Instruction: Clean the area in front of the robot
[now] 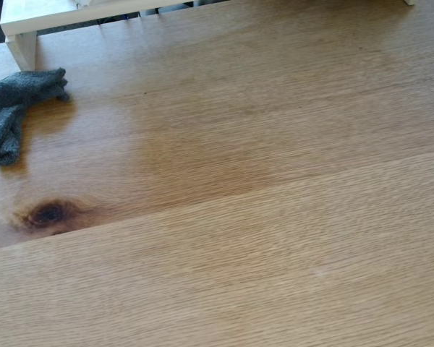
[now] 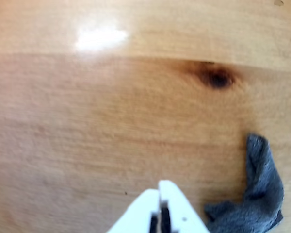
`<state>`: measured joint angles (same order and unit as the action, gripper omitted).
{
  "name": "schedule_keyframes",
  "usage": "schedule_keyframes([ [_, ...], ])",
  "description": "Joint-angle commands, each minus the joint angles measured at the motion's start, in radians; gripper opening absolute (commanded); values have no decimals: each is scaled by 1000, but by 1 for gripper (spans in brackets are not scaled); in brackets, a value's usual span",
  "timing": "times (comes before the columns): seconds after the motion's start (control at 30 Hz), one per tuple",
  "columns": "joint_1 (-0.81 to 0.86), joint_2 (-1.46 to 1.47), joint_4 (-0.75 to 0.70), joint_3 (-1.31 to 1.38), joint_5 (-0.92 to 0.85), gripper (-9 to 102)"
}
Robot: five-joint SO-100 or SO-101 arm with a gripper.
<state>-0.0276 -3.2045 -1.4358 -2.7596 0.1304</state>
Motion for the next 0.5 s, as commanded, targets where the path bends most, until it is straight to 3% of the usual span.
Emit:
schedule_keyframes([
  [0.0,-8,-52,-11,-89,15,0],
  [0.33,38,-100,169,-618,-71,0],
  [0.47,-17,-100,169,-580,-48,0],
])
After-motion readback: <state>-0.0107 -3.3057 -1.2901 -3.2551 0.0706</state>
